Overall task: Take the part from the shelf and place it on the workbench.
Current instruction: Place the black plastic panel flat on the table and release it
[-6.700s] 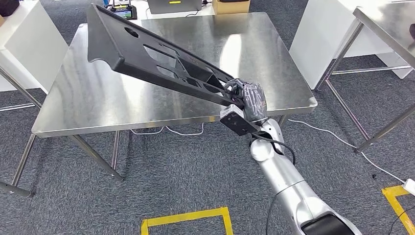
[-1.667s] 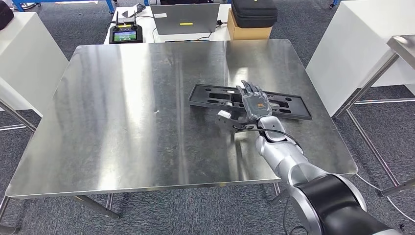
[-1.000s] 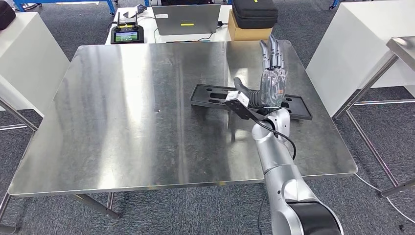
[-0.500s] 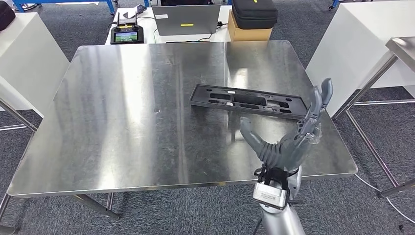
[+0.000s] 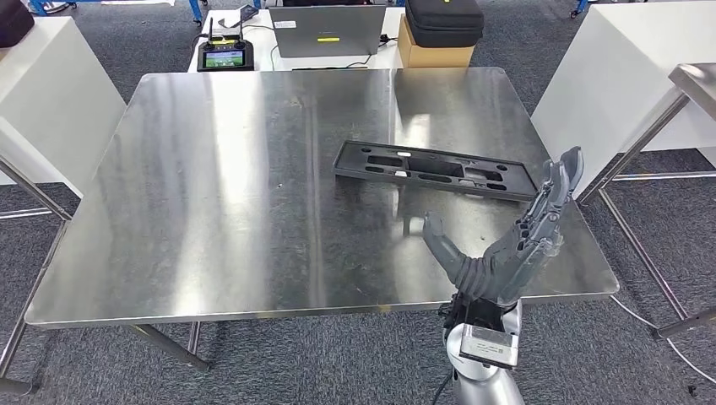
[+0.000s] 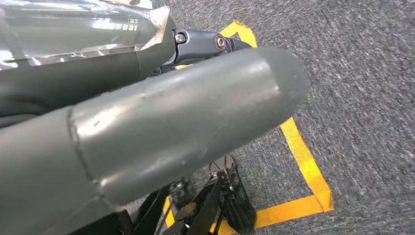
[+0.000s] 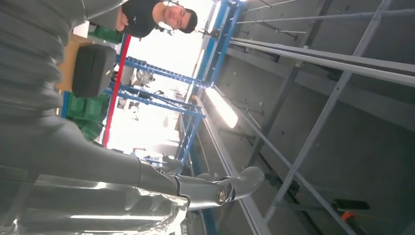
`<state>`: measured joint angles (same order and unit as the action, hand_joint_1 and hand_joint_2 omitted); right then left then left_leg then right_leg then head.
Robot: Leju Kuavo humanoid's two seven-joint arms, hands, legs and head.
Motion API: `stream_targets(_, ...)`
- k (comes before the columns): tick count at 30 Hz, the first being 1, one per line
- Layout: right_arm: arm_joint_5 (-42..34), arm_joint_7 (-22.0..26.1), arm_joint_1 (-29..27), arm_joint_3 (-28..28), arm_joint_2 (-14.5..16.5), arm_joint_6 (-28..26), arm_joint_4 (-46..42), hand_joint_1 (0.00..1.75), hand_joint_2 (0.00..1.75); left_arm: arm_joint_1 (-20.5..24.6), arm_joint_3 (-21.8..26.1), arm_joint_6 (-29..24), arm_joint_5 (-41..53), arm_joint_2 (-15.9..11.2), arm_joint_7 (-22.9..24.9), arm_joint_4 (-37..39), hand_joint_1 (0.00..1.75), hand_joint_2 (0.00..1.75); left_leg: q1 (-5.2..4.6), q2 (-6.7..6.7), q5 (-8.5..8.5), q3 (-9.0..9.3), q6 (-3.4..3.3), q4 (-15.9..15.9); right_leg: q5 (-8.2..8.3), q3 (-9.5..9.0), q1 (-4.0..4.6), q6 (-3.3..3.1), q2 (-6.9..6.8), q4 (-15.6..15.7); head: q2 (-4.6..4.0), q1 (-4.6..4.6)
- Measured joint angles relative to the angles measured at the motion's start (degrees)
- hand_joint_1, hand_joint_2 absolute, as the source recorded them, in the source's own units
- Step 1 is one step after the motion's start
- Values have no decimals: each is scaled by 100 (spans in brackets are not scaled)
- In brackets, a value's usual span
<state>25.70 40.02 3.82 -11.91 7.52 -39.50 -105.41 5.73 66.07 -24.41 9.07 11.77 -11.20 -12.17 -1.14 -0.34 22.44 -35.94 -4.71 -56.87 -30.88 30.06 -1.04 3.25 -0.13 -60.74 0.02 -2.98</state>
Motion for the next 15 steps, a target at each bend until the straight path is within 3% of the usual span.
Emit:
stream_targets(2, -44, 0, 1, -31, -34, 0, 26, 0, 175, 1, 2, 15, 0, 5, 19, 0, 0, 0, -4, -4, -44, -18, 64, -24, 116, -254, 32, -62, 11, 436, 0, 3)
stream_targets(5, -111, 0, 3, -77, -84, 1, 74, 0, 175, -2, 6, 25, -3, 8, 40, 0, 0, 0, 17, -10, -70, -58, 181, -55, 202, -169, 17, -199, 12, 490, 0, -4)
stream_targets(6, -135, 0, 5, -98, -94, 1, 91, 0, 175, -6, 8, 23, -5, 7, 46, 0, 0, 0, 33, -11, 42, -103, 225, -143, 249, -138, -11, -261, 2, 503, 0, 1)
stream_targets(8, -160, 0, 6, -142, -111, 2, 121, 0, 175, -13, 10, 20, -10, 3, 56, 0, 0, 0, 84, -12, 539, -284, 318, -656, 360, -53, -52, -352, -18, 517, 0, 8)
stream_targets(10, -168, 0, 0, -169, -127, 2, 152, 0, 175, -14, 11, 19, -13, 4, 60, 0, 0, 0, 146, -6, 1021, -473, 410, -1379, 464, 59, -51, -366, -26, 505, 0, 14)
stream_targets(11, -172, 0, -1, -178, -136, 2, 169, 0, 175, -14, 11, 19, -13, 3, 60, 0, 0, 0, 178, -1, 1101, -480, 446, -1592, 512, 119, -51, -351, -29, 494, 0, 15)
stream_targets(12, -178, 0, -2, -183, -145, 2, 185, 0, 175, -14, 11, 19, -13, 3, 60, 0, 0, 0, 206, 5, 1063, -378, 472, -1599, 555, 185, -56, -333, -32, 480, 0, 15)
stream_targets(13, -186, 0, -3, -187, -153, 2, 198, 0, 175, -13, 11, 19, -13, 2, 60, 0, 0, 0, 231, 12, 944, -163, 489, -1385, 591, 243, -63, -308, -32, 465, 0, 16)
stream_targets(15, -202, 0, -1, -191, -165, 2, 218, 0, 175, -3, 11, 21, -14, 2, 60, 0, 0, 0, 264, 16, 746, 456, 495, -552, 651, 321, -73, -245, -32, 435, 0, 16)
